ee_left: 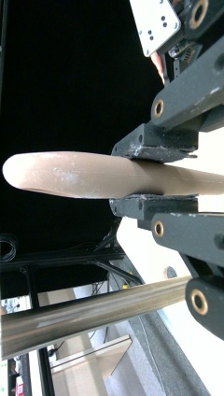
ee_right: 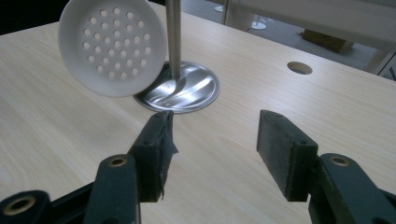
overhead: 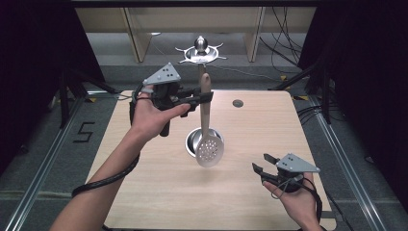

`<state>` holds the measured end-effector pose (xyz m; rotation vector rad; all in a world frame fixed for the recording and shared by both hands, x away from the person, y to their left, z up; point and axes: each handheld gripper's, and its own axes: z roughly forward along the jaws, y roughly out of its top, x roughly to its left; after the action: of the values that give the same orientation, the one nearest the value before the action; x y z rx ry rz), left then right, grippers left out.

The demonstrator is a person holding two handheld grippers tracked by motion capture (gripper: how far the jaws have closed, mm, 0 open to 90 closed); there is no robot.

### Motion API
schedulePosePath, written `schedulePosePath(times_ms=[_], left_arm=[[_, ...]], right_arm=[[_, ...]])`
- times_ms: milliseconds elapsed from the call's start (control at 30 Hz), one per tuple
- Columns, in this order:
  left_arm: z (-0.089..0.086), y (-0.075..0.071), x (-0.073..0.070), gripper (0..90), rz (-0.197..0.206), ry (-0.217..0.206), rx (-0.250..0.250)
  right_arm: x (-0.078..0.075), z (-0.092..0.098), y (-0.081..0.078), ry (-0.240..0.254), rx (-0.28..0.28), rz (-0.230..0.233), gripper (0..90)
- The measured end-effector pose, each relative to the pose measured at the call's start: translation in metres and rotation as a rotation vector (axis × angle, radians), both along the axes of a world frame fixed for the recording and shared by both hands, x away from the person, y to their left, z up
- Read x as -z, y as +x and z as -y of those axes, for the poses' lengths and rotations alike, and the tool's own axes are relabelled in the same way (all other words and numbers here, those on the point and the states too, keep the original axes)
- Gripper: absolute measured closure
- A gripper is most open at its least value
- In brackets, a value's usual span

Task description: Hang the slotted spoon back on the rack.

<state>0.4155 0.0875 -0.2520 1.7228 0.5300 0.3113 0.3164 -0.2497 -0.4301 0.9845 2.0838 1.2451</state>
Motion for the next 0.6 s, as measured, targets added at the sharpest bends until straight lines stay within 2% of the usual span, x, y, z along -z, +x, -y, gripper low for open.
schedulePosePath(times_ms=[67, 133, 167, 267, 300, 467, 500, 600], left_arm=[[0.0, 0.002, -0.003, 73.3, -0.01, -0.007, 0.003], [0.001, 0.003, -0.006, 73.2, -0.017, -0.013, 0.011], [0.001, 0.004, -0.007, 73.3, -0.019, -0.013, 0.016], [0.003, 0.006, -0.011, 73.2, -0.026, -0.015, 0.026], [0.004, 0.007, -0.013, 73.2, -0.035, -0.019, 0.029], [0.003, 0.01, -0.014, 73.2, -0.049, -0.032, 0.031], [0.003, 0.011, -0.015, 73.2, -0.054, -0.031, 0.032], [0.002, 0.011, -0.015, 73.2, -0.059, -0.036, 0.034]], right_arm=[[0.0, 0.0, 0.0, -0.002, -0.001, 0.002, 46.5], [0.001, 0.0, 0.0, 0.014, 0.01, -0.015, 46.5], [0.001, 0.001, 0.0, 0.005, 0.015, 0.002, 46.5], [0.001, 0.002, 0.001, -0.002, 0.016, 0.01, 46.5], [0.002, 0.001, 0.001, 0.009, 0.015, -0.002, 46.5], [0.002, 0.001, 0.0, 0.011, 0.016, -0.006, 46.5], [0.001, 0.0, -0.001, 0.024, 0.022, -0.031, 46.5], [0.002, 0.0, 0.0, 0.027, 0.013, -0.031, 46.5]])
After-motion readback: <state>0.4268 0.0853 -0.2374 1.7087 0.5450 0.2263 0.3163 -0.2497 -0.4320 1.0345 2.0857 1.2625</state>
